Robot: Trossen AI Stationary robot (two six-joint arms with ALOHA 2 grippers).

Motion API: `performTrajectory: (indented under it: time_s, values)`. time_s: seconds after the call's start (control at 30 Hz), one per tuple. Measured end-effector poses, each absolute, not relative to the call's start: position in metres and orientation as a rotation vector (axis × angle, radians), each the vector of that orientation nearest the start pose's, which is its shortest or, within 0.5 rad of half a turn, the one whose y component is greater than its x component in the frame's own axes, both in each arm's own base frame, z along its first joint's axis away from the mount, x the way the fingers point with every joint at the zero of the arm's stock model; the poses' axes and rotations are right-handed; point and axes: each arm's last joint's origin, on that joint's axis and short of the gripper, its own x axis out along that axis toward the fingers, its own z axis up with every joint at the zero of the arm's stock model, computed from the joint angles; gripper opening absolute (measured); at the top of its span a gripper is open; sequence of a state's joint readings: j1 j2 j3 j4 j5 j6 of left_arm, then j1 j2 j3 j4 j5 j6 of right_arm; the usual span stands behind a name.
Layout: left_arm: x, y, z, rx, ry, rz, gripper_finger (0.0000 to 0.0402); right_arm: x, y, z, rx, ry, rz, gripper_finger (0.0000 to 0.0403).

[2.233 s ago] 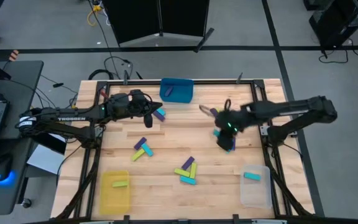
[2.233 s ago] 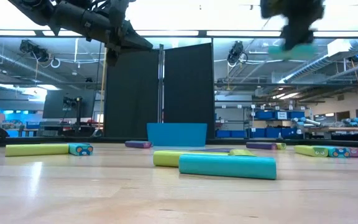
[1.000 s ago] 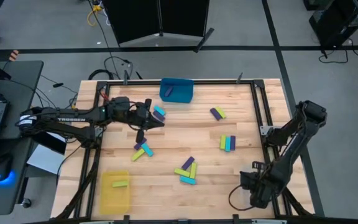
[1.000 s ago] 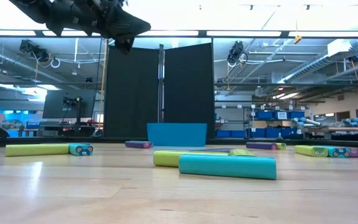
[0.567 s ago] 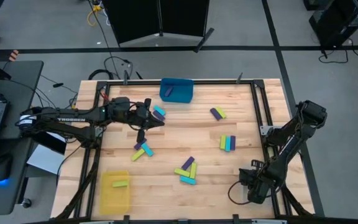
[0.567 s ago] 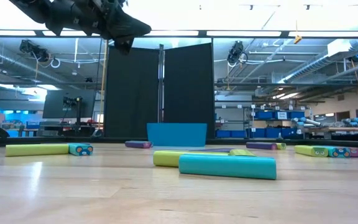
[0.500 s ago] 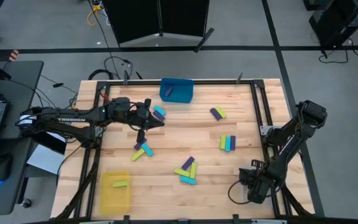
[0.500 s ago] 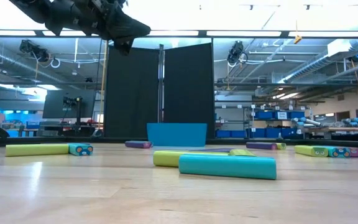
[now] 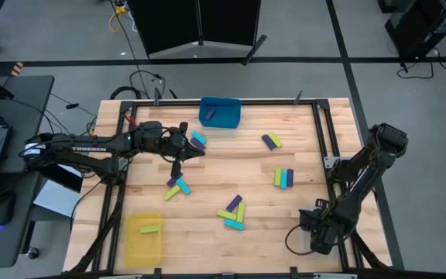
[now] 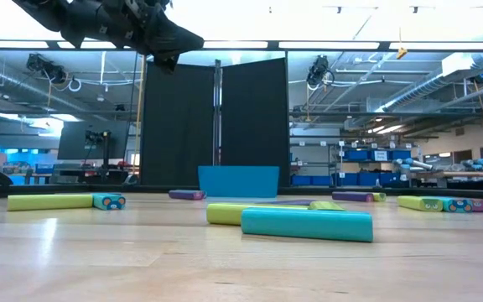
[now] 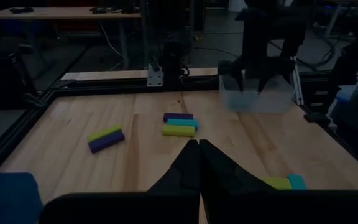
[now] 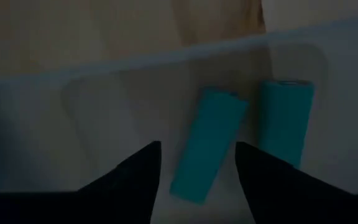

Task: Sort blocks
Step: Put the purple block into the blue bin

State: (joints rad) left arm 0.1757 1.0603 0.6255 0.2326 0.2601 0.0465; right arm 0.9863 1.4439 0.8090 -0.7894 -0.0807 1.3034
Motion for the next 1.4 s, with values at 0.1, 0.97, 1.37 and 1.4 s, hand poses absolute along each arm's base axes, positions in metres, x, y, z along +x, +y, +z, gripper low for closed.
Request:
performTrajectory:
  time_s: [0.1,0.97,1.37,1.4]
  values:
    - [0.23,0.033,0.266,0.002,0.195,-0.085,0.0003,0.126,0.194,0.199,0.36,1.56,-0.098,0.0206]
    - [0.23,0.036,0.266,-0.178,0.199,0.01,0.0003,0.185,0.055,0.268,0.949,1.193,-0.754,0.0045]
    - [0.23,0.036,0.266,-0.179,0.199,0.011,0.0003,0.208,0.025,0.217,1.146,1.174,-1.116,0.0156]
    - [0.23,0.036,0.266,-0.179,0.199,0.011,0.0003,0.206,0.022,0.212,1.152,1.181,-1.13,0.016]
